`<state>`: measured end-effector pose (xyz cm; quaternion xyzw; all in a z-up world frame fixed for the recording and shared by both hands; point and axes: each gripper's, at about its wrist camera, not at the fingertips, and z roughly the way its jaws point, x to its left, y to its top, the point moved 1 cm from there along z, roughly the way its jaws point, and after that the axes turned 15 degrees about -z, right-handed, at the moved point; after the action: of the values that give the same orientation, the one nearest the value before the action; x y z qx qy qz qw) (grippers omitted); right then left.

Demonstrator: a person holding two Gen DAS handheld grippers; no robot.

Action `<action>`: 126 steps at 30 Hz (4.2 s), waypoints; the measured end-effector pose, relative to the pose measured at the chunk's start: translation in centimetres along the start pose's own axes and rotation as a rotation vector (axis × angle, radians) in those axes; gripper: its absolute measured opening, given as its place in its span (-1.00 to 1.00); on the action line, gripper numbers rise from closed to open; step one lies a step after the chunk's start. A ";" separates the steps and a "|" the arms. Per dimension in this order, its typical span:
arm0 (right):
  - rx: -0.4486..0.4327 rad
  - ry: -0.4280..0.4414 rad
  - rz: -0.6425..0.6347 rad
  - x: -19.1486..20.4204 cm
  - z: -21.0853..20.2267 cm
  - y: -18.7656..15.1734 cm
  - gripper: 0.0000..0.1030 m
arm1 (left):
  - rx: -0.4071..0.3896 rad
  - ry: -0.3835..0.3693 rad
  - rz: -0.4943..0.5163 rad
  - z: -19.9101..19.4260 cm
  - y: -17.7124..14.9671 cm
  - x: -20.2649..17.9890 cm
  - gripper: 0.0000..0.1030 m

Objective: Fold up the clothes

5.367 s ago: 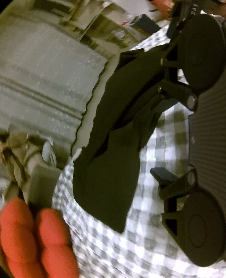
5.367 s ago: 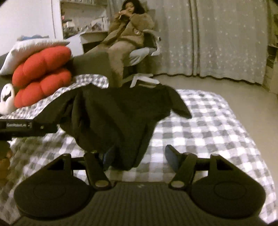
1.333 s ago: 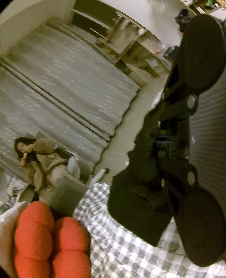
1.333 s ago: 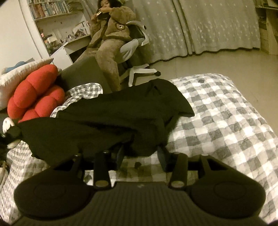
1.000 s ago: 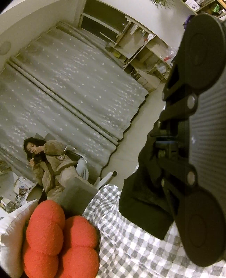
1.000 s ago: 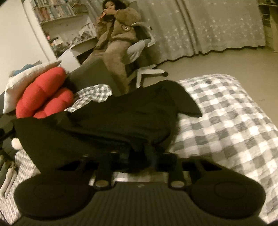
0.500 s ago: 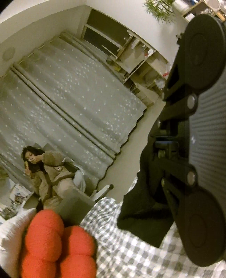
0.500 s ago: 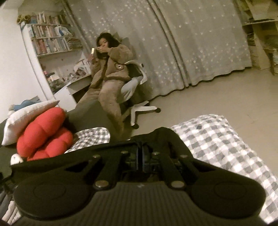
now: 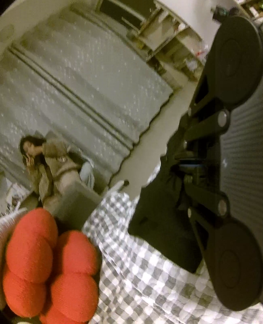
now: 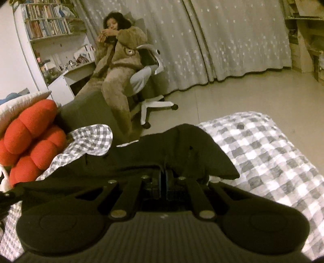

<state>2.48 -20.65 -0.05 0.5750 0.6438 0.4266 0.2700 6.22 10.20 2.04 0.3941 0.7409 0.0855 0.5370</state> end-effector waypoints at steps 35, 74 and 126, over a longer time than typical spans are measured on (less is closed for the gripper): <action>0.203 0.266 0.260 1.5 0.3 -2.7 -0.39 | 0.265 -0.004 -0.047 0.3 -2.7 2.2 -0.55; 0.078 0.122 0.307 -3.9 -11.5 -1.4 -0.94 | 0.258 -0.057 0.023 -9.4 -3.3 -1.4 -0.88; 0.221 0.131 0.155 0.1 -4.5 -4.0 -0.20 | 0.336 0.173 -0.087 -3.1 -3.9 3.1 -0.29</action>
<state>-3.31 -21.50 -1.24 0.6201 0.6568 0.4092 0.1288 1.26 10.60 -1.12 0.4371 0.8045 -0.0293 0.4011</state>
